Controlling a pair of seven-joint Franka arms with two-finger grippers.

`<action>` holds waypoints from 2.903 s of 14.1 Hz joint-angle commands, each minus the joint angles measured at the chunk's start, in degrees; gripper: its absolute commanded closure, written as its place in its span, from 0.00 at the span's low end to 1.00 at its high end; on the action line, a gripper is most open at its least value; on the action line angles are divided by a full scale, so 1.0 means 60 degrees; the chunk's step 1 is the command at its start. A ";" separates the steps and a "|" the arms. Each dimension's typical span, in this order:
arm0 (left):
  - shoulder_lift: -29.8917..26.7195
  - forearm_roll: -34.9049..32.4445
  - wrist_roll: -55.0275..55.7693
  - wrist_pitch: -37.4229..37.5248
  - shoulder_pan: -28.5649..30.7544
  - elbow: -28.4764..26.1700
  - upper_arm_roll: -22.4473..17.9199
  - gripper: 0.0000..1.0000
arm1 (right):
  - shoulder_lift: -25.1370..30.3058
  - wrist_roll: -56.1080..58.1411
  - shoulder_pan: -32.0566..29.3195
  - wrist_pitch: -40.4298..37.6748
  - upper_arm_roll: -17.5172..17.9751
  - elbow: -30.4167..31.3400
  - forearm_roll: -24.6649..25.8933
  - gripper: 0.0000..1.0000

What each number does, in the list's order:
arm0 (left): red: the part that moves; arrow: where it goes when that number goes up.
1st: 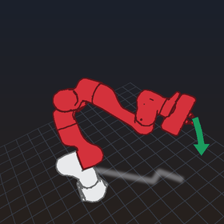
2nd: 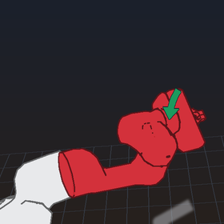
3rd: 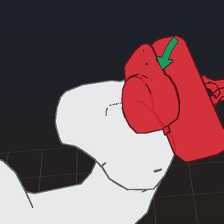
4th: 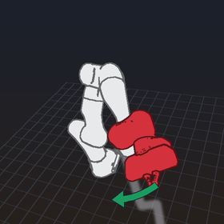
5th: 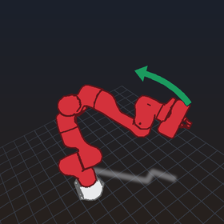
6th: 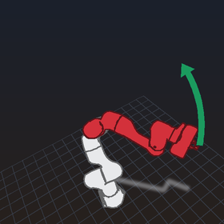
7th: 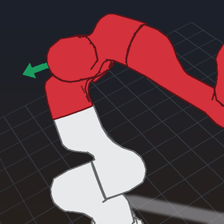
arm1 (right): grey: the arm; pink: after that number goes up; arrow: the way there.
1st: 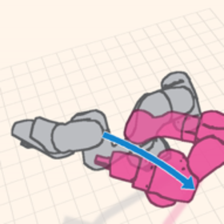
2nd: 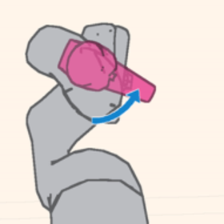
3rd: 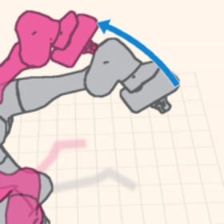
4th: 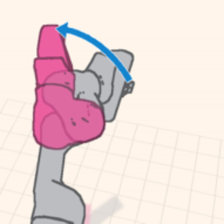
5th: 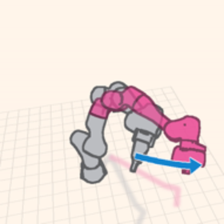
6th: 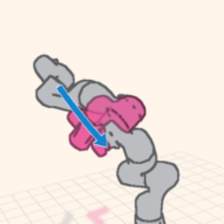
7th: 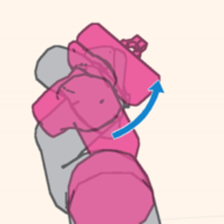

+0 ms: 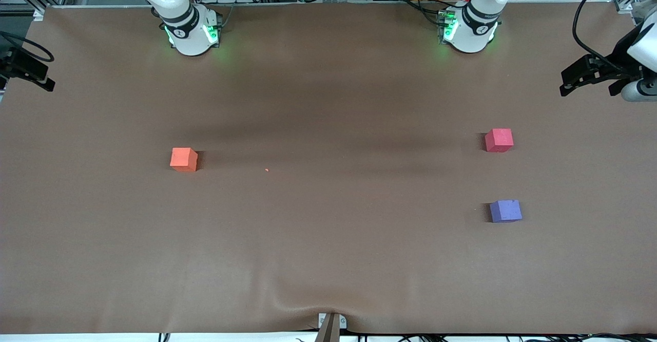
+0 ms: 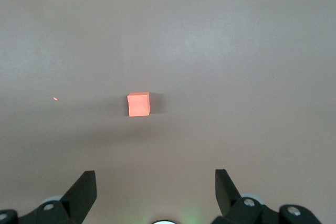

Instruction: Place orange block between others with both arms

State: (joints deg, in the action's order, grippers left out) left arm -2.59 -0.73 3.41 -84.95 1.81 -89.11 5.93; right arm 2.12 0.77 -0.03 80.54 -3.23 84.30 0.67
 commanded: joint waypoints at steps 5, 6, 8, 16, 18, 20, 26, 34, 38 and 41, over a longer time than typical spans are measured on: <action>0.0270 -0.0186 -0.0012 0.0154 0.0079 0.0115 0.0111 0.00 | -0.0762 -0.0054 0.0489 0.0111 -0.0033 -0.0046 0.0093 0.00; 0.0270 -0.0128 -0.0085 0.0154 0.0093 0.0115 0.0111 0.00 | -0.1199 -0.0055 0.0576 0.0126 -0.0033 -0.0046 0.0093 0.00; 0.0256 -0.0098 -0.0085 0.0154 0.0094 0.0130 0.0111 0.00 | -0.2049 -0.0054 0.0591 0.0446 -0.0048 -0.0017 0.0108 0.00; 0.0197 -0.0112 -0.0012 0.0183 0.0123 0.0130 0.0096 0.00 | -0.3342 -0.0098 0.0957 0.3446 -0.0048 0.2264 -0.0346 0.00; 0.0212 -0.0069 -0.0085 0.0140 0.0137 0.0144 0.0096 0.00 | -0.3487 -0.0084 0.0914 0.4531 -0.0048 0.2954 -0.0346 0.00; 0.0314 -0.0083 -0.0085 0.0096 0.0050 0.0130 0.0096 0.00 | -0.3852 -0.0025 0.0826 0.4945 -0.0048 0.3133 -0.0346 0.00; 0.0387 -0.0069 -0.0056 -0.0110 0.0006 0.0174 0.0126 0.00 | -0.4426 -0.0025 0.1322 0.6845 -0.0048 0.4302 -0.0346 0.00; 0.0314 -0.0069 -0.0056 -0.0110 0.0123 0.0174 0.0111 0.00 | -0.4411 0.0340 0.1353 0.7100 -0.0048 0.5328 -0.0346 0.00; 0.0329 -0.0069 0.0046 -0.0110 0.0094 0.0144 0.0125 0.00 | -0.4426 0.0385 0.1207 0.7084 -0.0033 0.5755 -0.0361 0.00; 0.0314 -0.0069 0.0046 -0.0095 0.0094 0.0144 0.0126 0.00 | -0.4455 0.0385 0.1177 0.7099 -0.0033 0.5740 -0.0376 0.12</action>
State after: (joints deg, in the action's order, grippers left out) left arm -0.54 -0.76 3.45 -85.50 2.12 -88.62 6.31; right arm -25.75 1.82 7.85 122.76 -3.77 117.59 -0.84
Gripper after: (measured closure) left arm 0.000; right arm 0.004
